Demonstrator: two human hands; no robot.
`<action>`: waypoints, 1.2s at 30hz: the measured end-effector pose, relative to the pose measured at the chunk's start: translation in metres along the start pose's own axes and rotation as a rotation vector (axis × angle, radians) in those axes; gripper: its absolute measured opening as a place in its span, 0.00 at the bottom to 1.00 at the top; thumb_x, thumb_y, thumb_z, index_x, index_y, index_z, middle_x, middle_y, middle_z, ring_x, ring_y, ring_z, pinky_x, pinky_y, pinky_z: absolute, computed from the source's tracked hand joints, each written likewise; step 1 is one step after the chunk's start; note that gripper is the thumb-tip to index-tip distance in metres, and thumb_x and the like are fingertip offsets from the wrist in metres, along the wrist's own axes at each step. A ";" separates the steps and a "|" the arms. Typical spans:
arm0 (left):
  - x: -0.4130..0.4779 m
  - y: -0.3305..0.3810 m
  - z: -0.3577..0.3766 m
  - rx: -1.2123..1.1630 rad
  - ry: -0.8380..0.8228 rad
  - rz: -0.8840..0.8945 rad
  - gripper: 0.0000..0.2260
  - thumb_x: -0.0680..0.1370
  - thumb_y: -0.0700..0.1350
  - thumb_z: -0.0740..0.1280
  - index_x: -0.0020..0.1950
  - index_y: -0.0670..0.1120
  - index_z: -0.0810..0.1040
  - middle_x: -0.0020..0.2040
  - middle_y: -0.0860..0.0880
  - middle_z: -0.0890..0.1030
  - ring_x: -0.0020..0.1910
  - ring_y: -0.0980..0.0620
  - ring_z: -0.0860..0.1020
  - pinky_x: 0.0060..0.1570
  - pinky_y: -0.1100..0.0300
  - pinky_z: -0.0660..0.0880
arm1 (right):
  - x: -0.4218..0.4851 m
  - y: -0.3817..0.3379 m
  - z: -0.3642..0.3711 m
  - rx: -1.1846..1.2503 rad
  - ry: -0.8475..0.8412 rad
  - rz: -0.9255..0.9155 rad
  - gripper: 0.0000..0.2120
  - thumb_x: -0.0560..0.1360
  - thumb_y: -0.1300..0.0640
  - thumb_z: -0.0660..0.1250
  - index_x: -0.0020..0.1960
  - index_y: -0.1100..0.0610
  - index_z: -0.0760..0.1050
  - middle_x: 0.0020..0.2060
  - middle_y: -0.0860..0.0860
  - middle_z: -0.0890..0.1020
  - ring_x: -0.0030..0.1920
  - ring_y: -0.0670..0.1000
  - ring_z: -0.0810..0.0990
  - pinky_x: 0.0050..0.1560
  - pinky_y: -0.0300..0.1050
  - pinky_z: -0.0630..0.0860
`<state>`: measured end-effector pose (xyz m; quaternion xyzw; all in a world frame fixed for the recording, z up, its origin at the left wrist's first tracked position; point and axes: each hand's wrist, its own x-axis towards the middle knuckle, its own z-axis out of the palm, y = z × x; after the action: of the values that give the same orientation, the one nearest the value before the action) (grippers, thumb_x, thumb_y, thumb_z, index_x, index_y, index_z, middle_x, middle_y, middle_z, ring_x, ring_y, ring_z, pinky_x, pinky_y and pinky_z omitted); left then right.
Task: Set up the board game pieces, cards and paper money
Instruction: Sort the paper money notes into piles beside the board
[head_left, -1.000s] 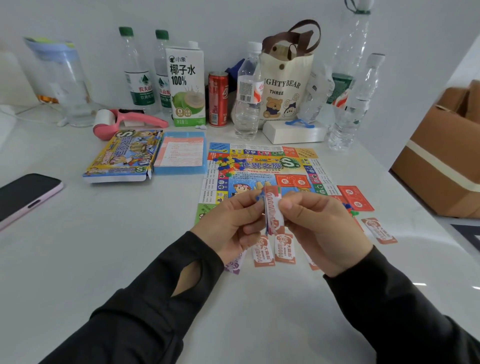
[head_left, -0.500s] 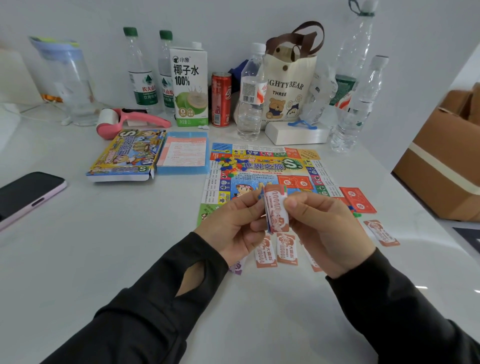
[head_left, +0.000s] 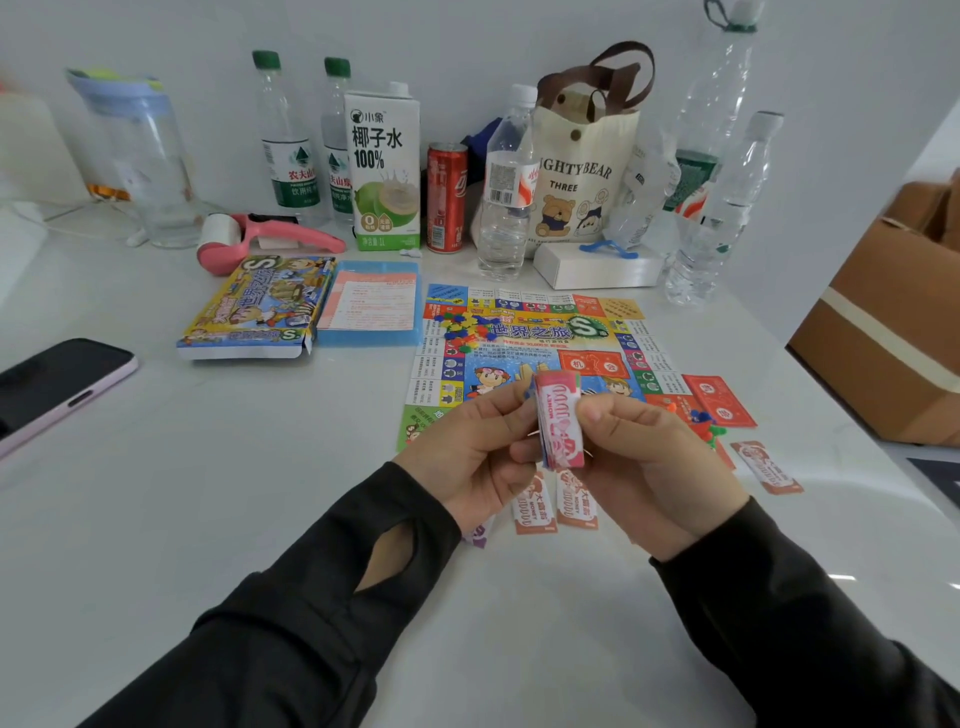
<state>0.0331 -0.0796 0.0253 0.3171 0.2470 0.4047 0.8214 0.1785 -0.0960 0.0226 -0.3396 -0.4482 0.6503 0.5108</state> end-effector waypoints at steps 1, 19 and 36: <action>0.000 0.000 0.000 0.007 0.001 0.001 0.11 0.67 0.40 0.62 0.38 0.43 0.85 0.30 0.46 0.79 0.21 0.59 0.69 0.19 0.72 0.64 | 0.000 0.000 0.000 -0.003 -0.002 0.000 0.22 0.51 0.47 0.81 0.37 0.60 0.82 0.38 0.60 0.83 0.45 0.63 0.78 0.51 0.51 0.78; -0.001 0.000 0.000 0.029 0.004 0.003 0.11 0.67 0.41 0.63 0.37 0.44 0.85 0.30 0.45 0.79 0.21 0.59 0.70 0.18 0.72 0.65 | 0.000 0.000 -0.001 -0.069 -0.010 -0.028 0.19 0.53 0.45 0.80 0.35 0.58 0.82 0.38 0.60 0.83 0.49 0.67 0.76 0.54 0.56 0.75; 0.000 0.000 -0.001 -0.012 -0.015 0.007 0.11 0.67 0.39 0.62 0.38 0.42 0.85 0.30 0.44 0.80 0.20 0.59 0.69 0.18 0.71 0.64 | 0.000 -0.001 0.000 -0.057 0.010 -0.030 0.19 0.51 0.46 0.81 0.33 0.58 0.82 0.39 0.60 0.83 0.51 0.69 0.72 0.59 0.63 0.66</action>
<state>0.0318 -0.0792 0.0247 0.3162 0.2371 0.4066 0.8237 0.1787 -0.0962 0.0230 -0.3504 -0.4689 0.6281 0.5127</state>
